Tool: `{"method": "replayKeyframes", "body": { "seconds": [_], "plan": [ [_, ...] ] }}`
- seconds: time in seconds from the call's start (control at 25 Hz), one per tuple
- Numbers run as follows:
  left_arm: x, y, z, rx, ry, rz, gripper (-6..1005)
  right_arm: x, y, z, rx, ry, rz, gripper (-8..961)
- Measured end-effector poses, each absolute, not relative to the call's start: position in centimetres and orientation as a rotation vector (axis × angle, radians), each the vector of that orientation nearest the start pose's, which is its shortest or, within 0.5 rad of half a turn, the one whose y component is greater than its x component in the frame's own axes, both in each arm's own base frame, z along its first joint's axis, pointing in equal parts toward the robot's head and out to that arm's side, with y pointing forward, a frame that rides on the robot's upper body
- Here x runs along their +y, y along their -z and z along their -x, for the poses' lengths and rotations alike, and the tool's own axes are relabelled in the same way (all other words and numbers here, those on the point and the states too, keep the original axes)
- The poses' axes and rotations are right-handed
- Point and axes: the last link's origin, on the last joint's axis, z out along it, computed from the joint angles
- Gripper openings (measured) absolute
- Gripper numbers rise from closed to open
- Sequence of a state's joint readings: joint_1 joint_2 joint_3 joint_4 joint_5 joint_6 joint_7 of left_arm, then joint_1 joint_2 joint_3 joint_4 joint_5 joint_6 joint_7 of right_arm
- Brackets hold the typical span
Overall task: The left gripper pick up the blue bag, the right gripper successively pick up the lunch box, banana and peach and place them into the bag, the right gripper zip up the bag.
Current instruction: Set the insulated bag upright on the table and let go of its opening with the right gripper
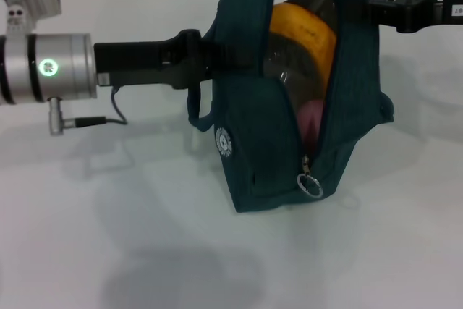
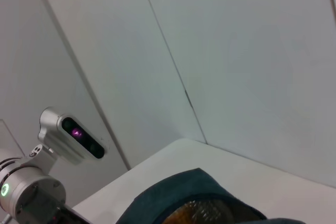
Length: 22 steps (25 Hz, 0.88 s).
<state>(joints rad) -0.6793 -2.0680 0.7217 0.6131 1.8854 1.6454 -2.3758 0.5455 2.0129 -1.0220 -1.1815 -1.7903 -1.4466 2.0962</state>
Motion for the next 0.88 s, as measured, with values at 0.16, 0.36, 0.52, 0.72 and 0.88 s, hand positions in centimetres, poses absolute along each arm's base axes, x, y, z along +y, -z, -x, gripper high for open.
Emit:
{"method": "replayKeyframes", "body": {
  "seconds": [0.16,0.36,0.52,0.72,0.88],
  "plan": [
    [35.2,-0.1,20.4,-1.93,0.993,2.499,36,38.4,-5.8,-15.9,0.788,-0.735,2.669,85],
    [35.0,0.2,21.3,-1.939,0.954,2.47,36,39.0,-4.2,-15.9,0.816,-0.863,2.683,84],
    [35.0,0.6,21.5,-1.947,0.925,2.465,36,39.5,-3.2,-15.3,0.826,-0.956,2.686,84],
    [35.0,0.7,21.5,-1.935,0.924,2.464,36,39.6,-2.4,-15.3,0.827,-0.962,2.698,83],
    [35.1,0.7,21.6,-1.936,0.93,2.449,37,39.4,-2.0,-15.6,0.859,-0.975,2.698,110]
  ]
}}
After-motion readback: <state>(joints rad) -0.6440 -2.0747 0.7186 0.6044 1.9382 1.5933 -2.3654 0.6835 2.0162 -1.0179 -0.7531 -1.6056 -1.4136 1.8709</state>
